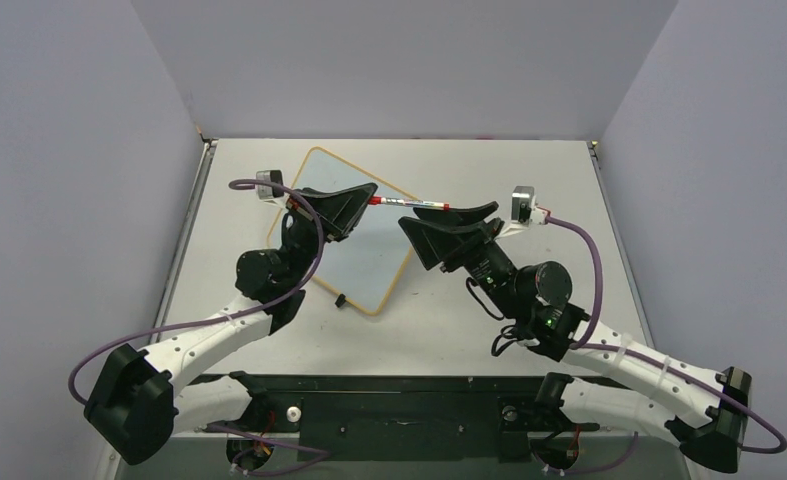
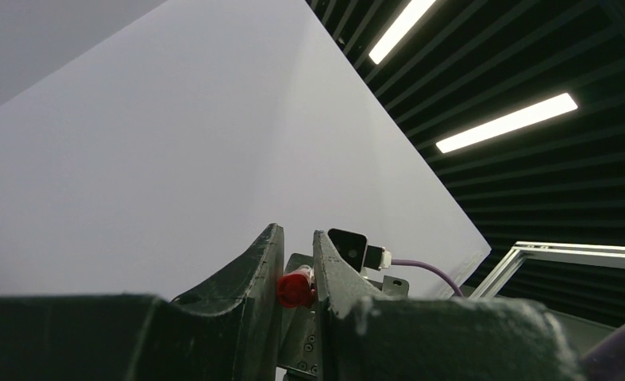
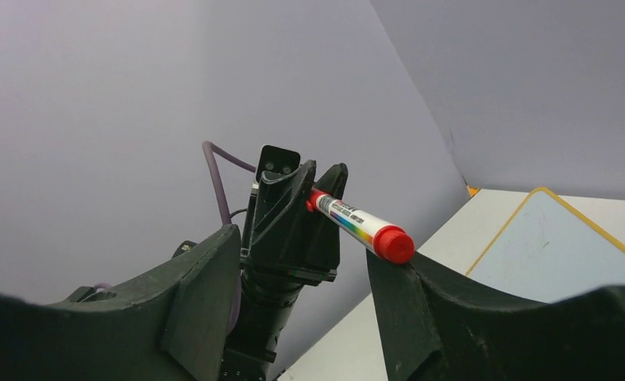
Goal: Write a sentence on the whiteboard
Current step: Open the whiteboard marker at the center of the board.
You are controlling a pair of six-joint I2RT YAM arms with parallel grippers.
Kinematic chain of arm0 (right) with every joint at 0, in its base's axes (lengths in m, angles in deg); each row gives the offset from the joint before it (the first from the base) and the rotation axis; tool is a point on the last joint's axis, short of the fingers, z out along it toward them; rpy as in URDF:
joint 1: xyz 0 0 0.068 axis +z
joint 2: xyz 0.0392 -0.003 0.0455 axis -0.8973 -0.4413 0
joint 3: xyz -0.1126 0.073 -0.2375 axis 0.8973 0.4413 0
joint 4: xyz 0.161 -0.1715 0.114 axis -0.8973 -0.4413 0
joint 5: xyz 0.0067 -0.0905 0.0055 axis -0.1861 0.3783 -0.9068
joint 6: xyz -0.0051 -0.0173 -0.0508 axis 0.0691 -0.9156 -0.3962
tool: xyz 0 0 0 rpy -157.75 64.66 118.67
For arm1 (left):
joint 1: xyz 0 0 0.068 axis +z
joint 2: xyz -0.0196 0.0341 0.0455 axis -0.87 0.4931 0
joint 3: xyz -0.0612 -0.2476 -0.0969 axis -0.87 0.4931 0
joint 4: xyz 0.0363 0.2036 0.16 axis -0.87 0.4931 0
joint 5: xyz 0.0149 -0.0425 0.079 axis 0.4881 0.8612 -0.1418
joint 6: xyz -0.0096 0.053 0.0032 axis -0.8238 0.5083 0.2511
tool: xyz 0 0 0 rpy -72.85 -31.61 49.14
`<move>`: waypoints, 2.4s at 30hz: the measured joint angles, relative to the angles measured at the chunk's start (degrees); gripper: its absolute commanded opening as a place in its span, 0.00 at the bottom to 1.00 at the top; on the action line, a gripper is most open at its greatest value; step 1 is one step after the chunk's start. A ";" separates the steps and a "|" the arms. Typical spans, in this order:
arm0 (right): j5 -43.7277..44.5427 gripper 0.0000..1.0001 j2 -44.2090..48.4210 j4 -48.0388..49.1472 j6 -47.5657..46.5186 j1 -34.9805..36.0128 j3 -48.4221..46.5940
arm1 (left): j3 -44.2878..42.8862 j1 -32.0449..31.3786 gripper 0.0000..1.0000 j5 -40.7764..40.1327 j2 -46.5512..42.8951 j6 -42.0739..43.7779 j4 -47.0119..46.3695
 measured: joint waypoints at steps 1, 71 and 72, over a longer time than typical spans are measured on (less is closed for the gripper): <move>-0.22 0.53 -0.44 0.42 0.11 0.00 -0.26 | 0.02 -0.02 0.00 -0.02 0.00 -0.09 -0.42; -19.85 0.17 -8.55 5.05 12.04 -9.81 -5.11 | -6.71 -0.44 0.00 12.46 -4.52 12.87 13.88; -20.00 0.17 -8.44 4.85 12.02 -9.86 -5.11 | -6.84 -0.31 0.00 12.90 -4.55 12.98 14.14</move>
